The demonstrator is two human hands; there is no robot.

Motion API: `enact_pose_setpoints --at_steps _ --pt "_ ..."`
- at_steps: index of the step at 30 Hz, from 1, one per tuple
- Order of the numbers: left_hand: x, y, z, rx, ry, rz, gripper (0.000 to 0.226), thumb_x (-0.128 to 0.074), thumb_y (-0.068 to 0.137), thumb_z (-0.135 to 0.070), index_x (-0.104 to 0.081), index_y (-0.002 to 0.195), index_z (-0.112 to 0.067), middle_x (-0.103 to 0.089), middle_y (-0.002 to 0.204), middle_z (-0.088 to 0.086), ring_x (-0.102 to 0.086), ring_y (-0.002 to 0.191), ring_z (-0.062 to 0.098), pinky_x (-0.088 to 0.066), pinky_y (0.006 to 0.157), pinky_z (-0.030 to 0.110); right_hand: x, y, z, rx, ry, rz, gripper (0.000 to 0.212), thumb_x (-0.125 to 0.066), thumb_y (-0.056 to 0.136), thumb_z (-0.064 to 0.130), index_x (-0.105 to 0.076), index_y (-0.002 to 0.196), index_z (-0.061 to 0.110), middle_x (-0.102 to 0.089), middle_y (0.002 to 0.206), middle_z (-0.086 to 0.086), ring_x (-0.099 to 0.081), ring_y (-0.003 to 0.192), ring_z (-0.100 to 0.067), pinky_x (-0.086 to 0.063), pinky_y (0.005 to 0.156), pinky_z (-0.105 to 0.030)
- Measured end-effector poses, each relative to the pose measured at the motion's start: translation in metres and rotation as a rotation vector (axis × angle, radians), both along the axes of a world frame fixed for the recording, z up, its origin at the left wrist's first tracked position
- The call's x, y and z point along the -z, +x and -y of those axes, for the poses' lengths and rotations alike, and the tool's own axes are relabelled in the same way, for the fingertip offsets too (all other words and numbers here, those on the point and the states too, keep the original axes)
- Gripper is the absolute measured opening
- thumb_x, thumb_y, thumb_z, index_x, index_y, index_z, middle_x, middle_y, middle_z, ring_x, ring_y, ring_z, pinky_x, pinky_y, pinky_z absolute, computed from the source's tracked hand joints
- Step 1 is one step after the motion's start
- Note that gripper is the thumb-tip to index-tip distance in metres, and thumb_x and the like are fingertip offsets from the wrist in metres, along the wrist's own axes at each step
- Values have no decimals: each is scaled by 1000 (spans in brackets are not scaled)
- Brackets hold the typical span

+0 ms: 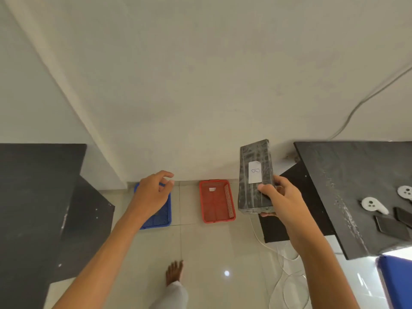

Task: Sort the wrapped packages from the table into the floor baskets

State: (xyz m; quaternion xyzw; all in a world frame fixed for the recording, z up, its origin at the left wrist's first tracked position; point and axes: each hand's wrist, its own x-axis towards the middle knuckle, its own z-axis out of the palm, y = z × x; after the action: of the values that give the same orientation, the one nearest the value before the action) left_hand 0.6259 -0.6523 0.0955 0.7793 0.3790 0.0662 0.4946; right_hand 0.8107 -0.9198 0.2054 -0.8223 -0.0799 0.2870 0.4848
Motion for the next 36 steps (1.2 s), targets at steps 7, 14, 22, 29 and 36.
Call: enact_pose_setpoints --at_steps 7,14,22,29,36 --pt "39 115 35 -16 2 -150 26 -58 101 -26 -71 124 -21 -66 119 4 -69 97 17 -57 90 40 77 149 -15 87 -92 -451 21 -58 107 17 -65 124 7 -83 97 -12 -78 76 -25 -61 62 -37" --pt "178 188 70 61 78 -491 32 -51 102 -34 -63 131 -27 -61 124 1 -66 103 20 -57 88 42 257 255 -45 128 -195 -511 38 -57 105 9 -58 140 23 -70 137 -21 -68 96 -29 -50 68 -36" --pt "521 274 69 205 337 -603 73 -58 99 -46 -33 164 -25 -28 170 11 -31 156 28 -21 127 47 614 322 -65 -141 -226 -445 65 -53 97 -19 -62 139 30 -74 123 -12 -81 89 -22 -67 64 -31" --pt "762 277 65 362 508 -716 129 -78 66 -75 -6 167 -38 0 175 14 -6 162 34 -6 128 60 861 306 -38 -471 -309 -79 63 -60 98 -14 -64 147 26 -62 142 -6 -73 104 -20 -63 65 -17" --pt "824 261 62 430 511 -643 130 -34 56 -102 3 165 -42 9 175 10 -5 162 32 -2 127 62 942 279 -21 -730 -394 164 68 -55 110 4 -32 170 25 -50 151 -13 -58 126 -23 -56 109 -31"
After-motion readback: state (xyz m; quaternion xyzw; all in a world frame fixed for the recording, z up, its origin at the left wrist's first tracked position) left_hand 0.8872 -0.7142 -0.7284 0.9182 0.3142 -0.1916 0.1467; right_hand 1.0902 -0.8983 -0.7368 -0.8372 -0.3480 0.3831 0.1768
